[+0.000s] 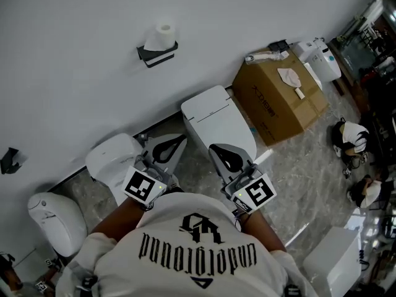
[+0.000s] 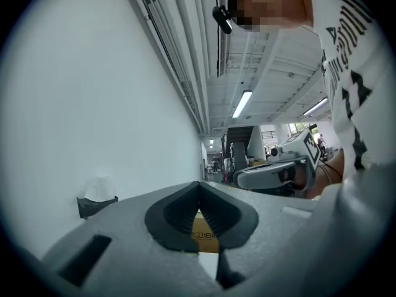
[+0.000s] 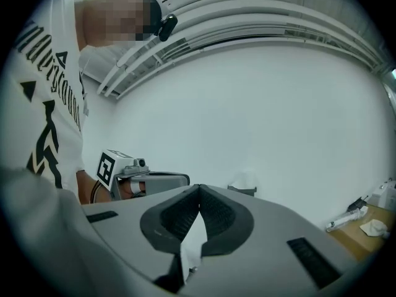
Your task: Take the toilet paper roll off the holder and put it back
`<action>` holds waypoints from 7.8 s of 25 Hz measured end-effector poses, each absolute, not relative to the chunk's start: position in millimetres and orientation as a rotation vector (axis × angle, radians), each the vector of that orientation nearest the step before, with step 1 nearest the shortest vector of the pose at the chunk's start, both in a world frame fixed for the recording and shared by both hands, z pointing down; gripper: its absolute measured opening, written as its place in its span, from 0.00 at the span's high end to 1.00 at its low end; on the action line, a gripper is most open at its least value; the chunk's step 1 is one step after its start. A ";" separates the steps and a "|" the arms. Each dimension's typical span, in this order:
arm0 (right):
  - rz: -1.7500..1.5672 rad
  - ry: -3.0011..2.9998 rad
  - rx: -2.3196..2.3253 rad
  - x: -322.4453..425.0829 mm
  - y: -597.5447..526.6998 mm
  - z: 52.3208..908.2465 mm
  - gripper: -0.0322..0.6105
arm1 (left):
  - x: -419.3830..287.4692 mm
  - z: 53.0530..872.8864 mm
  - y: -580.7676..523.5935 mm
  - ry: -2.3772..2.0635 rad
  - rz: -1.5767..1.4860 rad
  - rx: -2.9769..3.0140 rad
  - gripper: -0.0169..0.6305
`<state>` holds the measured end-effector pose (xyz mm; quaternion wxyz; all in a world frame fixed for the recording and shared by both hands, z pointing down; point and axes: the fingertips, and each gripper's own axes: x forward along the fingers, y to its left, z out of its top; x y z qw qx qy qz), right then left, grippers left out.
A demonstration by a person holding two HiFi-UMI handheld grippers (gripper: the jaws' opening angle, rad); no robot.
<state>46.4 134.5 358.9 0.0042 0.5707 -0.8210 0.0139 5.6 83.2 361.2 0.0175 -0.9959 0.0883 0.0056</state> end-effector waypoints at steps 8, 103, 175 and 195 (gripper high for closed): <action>0.047 -2.556 1.790 42.8 49.8 356.8 0.93 | -0.7 363.8 15.3 0.219 -0.002 -3.125 0.95; 0.079 -2.646 1.484 165.3 -332.3 398.3 0.43 | 50.7 392.6 -285.6 0.998 -0.093 -3.045 0.95; -0.082 -2.596 1.581 31.8 -211.9 341.9 0.43 | -110.9 366.4 -172.8 0.955 0.049 -2.978 0.95; -0.076 -2.580 1.581 54.1 -247.2 344.0 0.43 | -93.2 372.3 -198.9 0.977 0.028 -3.002 0.95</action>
